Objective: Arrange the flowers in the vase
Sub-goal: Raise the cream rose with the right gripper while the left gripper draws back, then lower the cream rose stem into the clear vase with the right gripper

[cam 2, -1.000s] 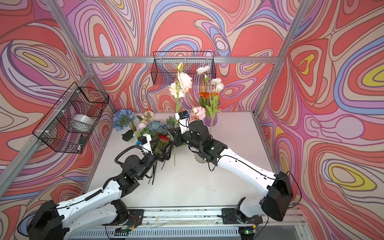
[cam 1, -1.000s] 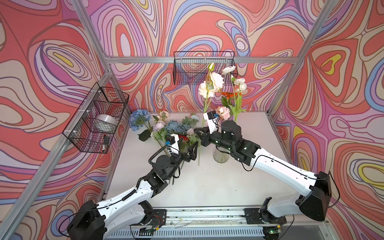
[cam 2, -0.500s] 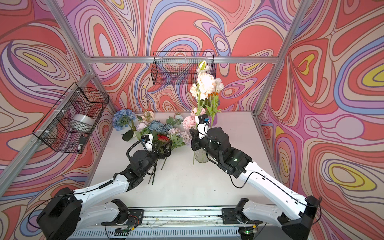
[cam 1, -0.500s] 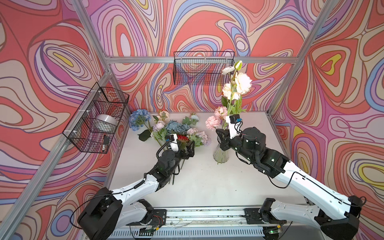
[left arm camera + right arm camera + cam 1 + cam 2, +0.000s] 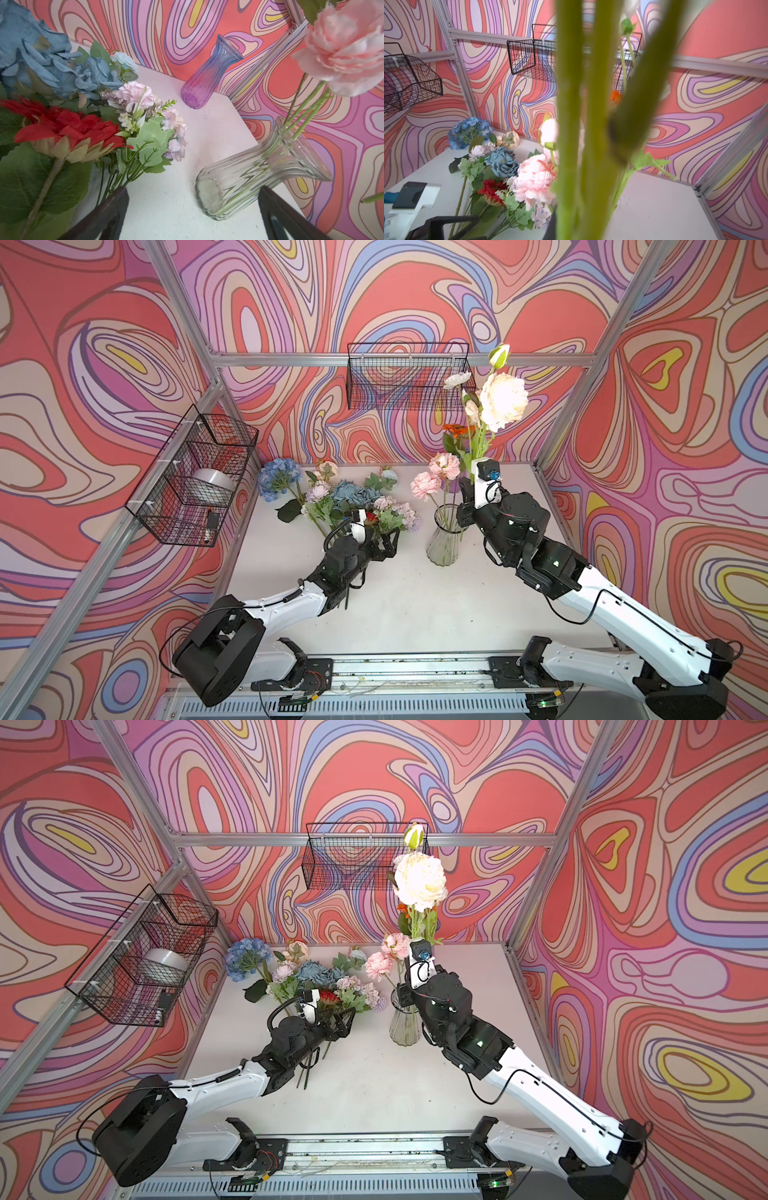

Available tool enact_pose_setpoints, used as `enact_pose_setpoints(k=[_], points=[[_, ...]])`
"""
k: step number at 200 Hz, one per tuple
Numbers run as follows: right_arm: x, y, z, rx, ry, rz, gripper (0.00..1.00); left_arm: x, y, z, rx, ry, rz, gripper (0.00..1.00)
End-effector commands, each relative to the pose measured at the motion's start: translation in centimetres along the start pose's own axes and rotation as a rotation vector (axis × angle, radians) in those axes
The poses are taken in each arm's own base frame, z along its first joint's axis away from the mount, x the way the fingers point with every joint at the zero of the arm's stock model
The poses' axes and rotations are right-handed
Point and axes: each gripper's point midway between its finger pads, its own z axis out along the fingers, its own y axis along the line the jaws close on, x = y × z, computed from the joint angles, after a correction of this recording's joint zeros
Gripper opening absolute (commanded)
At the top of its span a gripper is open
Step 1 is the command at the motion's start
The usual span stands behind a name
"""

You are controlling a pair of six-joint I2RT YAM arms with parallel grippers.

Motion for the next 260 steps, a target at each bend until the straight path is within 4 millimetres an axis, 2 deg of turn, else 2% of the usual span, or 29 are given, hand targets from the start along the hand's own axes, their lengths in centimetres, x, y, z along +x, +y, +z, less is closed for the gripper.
enact_pose_setpoints(k=[1,27,42,72,94,113,210,260], points=[[-3.5,-0.8,0.8,0.057,-0.119,-0.045,0.00,-1.6,-1.4,0.0,0.045,-0.039,-0.012,1.00],[-4.7,-1.1,2.1,0.061,-0.171,-0.048,0.00,-1.4,-0.9,-0.3,0.025,-0.038,-0.007,1.00],[-4.7,-1.7,3.1,0.064,-0.184,-0.032,0.00,-1.4,-0.8,-0.5,0.020,-0.039,-0.004,1.00],[-2.9,-3.7,5.2,0.077,-0.151,0.045,0.00,-1.4,-0.4,-0.7,0.004,-0.041,0.002,1.00],[-0.8,-4.3,5.8,0.080,-0.121,0.083,0.00,-1.4,-0.1,-0.8,-0.010,-0.044,0.005,1.00],[1.0,-4.0,5.9,0.056,-0.100,0.123,0.00,-1.3,0.0,-0.7,-0.016,-0.044,0.009,1.00],[13.5,-2.7,5.9,0.035,0.117,0.289,0.00,-1.2,-0.5,0.3,0.006,-0.032,0.004,1.00],[17.6,-2.4,5.9,0.047,0.231,0.301,0.00,-1.2,-0.5,0.2,0.004,-0.030,0.007,1.00]])
